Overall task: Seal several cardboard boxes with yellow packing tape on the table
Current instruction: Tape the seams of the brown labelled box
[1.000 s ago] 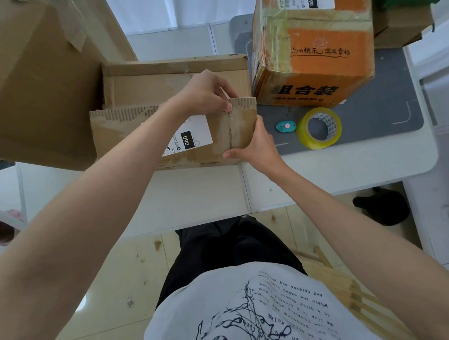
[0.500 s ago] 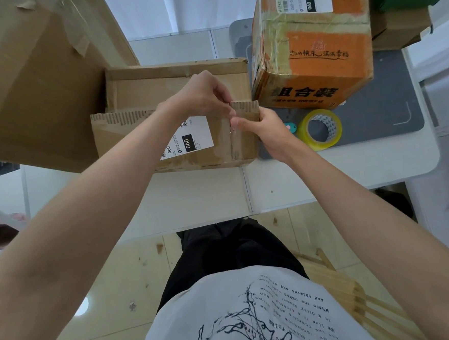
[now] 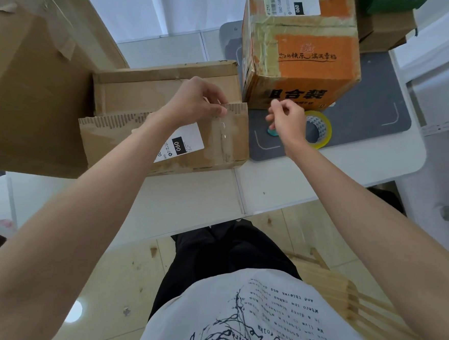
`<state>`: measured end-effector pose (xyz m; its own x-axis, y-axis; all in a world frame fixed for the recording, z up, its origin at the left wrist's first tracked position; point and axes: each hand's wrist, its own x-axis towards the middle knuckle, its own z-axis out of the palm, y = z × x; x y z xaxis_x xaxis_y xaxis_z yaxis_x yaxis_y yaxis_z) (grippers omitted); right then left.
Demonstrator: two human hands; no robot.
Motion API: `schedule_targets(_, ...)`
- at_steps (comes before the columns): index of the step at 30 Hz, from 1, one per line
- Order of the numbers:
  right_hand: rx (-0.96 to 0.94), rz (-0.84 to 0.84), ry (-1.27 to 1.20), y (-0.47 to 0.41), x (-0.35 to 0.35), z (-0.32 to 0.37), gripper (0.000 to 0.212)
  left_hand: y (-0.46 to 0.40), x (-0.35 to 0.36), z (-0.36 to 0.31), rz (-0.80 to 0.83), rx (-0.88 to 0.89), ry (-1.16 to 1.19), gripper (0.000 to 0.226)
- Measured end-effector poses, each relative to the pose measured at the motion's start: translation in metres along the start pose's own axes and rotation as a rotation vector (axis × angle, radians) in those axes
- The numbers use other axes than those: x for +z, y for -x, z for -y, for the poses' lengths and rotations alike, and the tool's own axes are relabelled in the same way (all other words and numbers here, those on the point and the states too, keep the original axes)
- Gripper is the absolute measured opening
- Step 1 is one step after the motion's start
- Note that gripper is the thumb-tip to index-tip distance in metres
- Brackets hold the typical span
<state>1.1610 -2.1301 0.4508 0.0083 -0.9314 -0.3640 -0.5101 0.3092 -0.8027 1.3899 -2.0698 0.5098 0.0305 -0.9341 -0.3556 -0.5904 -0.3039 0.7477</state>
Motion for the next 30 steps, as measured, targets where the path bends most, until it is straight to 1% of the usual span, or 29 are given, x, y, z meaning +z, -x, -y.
schedule_targets(2,0.002,-0.080,0.171,-0.015,-0.010,-0.020,0.009,0.000,0.007,0.001,-0.037,-0.007,-0.014,0.011)
schedule_targets(3,0.012,-0.083,0.255,-0.019,-0.014,-0.028,0.007,0.000,0.010,0.003,-0.054,-0.010,-0.022,0.013)
schedule_targets(5,0.027,-0.076,0.397,-0.022,-0.019,-0.044,0.012,0.000,0.012,0.006,-0.088,-0.007,-0.024,0.019)
schedule_targets(6,0.026,-0.080,0.479,-0.021,-0.021,-0.050,0.018,0.000,0.013,0.007,-0.105,-0.006,-0.022,0.020)
schedule_targets(9,0.057,-0.081,0.752,-0.012,-0.026,-0.062,0.052,-0.002,0.010,0.011,-0.122,-0.017,-0.036,0.015)
schedule_targets(11,0.064,-0.038,0.845,-0.008,-0.031,-0.066,0.059,-0.002,0.009,0.014,-0.111,-0.035,-0.044,0.013)
schedule_targets(13,0.056,0.011,0.923,-0.008,-0.035,-0.072,0.055,-0.002,0.009,0.016,-0.111,-0.039,-0.048,0.011)
schedule_targets(15,0.018,0.022,0.982,-0.007,-0.039,-0.074,0.044,-0.002,0.010,0.016,-0.130,-0.038,-0.044,0.009)
schedule_targets(17,-0.010,0.011,0.998,-0.007,-0.042,-0.074,0.033,-0.003,0.010,0.015,-0.148,-0.042,-0.037,0.009)
schedule_targets(18,-0.015,0.012,0.991,-0.007,-0.043,-0.073,0.031,-0.003,0.010,0.014,-0.148,-0.048,-0.044,0.010)
schedule_targets(21,-0.037,-0.010,0.941,-0.007,-0.048,-0.070,0.033,-0.003,0.013,0.013,-0.137,-0.073,-0.085,0.018)
schedule_targets(23,-0.058,-0.043,0.893,-0.006,-0.050,-0.062,0.032,0.000,0.016,0.012,-0.151,-0.079,-0.105,0.028)
schedule_targets(26,-0.001,-0.052,0.770,-0.005,-0.053,-0.044,0.033,0.006,0.019,0.009,-0.150,-0.090,-0.116,0.040)
schedule_targets(30,0.093,-0.002,0.635,-0.005,-0.056,-0.024,0.037,0.014,0.024,0.002,-0.137,-0.089,-0.112,0.040)
